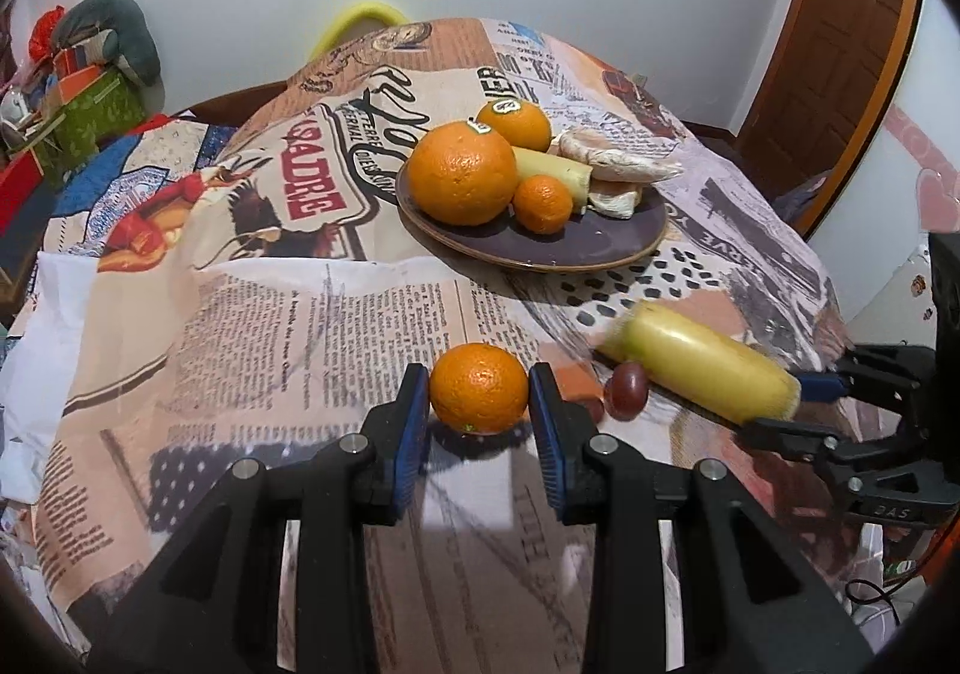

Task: Organize fruits
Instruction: 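Lift and carry the yellow fruit and the tangerine over the plate with both tools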

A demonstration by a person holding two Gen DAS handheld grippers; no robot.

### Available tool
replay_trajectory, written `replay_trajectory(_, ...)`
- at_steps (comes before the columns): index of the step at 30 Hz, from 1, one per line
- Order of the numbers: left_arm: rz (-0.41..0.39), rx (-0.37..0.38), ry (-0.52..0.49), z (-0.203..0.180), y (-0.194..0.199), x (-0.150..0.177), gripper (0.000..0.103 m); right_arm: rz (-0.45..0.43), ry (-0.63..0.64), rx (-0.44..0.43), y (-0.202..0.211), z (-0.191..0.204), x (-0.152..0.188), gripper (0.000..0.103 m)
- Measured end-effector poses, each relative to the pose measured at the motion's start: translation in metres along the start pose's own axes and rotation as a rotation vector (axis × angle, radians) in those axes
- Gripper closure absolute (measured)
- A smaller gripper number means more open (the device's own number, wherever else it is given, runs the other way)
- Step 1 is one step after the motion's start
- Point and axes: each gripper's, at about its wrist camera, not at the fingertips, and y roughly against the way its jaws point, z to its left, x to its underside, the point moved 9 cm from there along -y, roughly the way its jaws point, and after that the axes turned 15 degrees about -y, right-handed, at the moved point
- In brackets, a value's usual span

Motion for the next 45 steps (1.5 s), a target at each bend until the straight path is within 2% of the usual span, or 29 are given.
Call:
replay_trajectory(4,-0.014,0.000,-0.012,-0.006,0.014,0.002,0.069,0.027,0.022,0.012,0.013,0.005,0.015,0.070)
replay_trajectory(9,-0.025,0.009,-0.016,-0.011,0.024,0.004,0.069,-0.012,0.022,0.012,0.016,0.012,-0.004,0.066)
replay_trajectory(14,-0.025,0.017,-0.029,-0.015,0.025,0.005,0.069,-0.007,0.030,0.030,-0.008,0.014,-0.023,0.065)
replay_trajectory(21,-0.017,0.024,-0.019,-0.013,0.016,0.005,0.069,0.025,0.010,0.047,-0.037,0.013,-0.027,0.066)
replay_trajectory(23,-0.013,0.025,-0.012,-0.012,0.013,0.005,0.069,0.002,0.009,0.048,-0.034,0.014,-0.028,0.069)
replay_trajectory(31,-0.030,0.012,-0.001,-0.006,0.012,-0.006,0.069,-0.072,-0.005,0.033,-0.010,0.017,-0.036,0.070)
replay_trajectory(41,-0.082,-0.004,-0.011,-0.003,0.019,-0.033,0.069,-0.233,-0.056,-0.006,0.039,0.018,-0.068,0.070)
replay_trajectory(45,-0.091,0.001,-0.006,-0.003,0.013,-0.042,0.069,-0.268,-0.057,-0.003,0.045,0.018,-0.081,0.070)
